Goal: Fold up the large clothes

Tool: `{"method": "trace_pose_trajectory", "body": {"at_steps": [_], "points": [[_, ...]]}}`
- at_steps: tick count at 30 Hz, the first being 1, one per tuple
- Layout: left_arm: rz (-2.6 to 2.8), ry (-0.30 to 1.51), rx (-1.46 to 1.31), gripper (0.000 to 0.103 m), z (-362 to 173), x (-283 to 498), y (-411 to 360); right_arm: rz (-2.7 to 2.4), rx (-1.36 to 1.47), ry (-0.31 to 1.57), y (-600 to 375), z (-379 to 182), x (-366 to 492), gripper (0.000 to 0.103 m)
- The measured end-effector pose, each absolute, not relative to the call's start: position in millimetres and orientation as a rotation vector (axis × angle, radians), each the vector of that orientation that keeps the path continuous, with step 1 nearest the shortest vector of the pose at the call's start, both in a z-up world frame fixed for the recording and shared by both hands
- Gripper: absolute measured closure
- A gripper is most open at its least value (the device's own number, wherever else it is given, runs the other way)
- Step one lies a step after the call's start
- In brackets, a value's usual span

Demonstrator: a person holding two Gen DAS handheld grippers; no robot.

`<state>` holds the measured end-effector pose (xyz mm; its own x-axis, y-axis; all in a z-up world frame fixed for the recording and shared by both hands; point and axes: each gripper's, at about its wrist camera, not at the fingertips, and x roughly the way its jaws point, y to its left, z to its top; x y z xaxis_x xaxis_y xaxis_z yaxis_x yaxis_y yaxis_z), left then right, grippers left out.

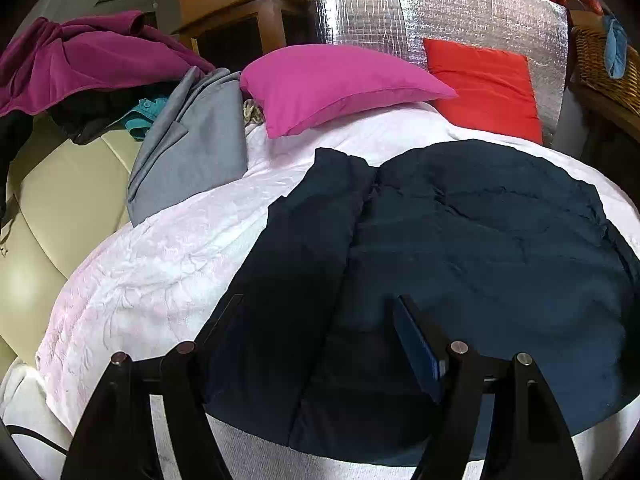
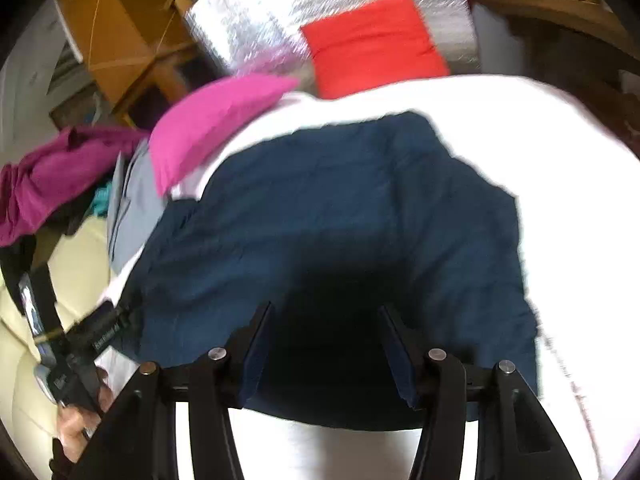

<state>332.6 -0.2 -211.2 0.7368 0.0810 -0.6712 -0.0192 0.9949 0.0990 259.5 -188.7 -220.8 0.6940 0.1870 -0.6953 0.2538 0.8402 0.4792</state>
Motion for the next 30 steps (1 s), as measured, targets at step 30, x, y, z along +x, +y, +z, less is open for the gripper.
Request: {"method": "trace_pose_trajectory", "body": {"at_steps": [30], "points": [[-0.017, 0.565, 0.188, 0.015, -96, 139, 0, -0.185, 0.492, 0.722, -133, -141, 121, 0.030]]}}
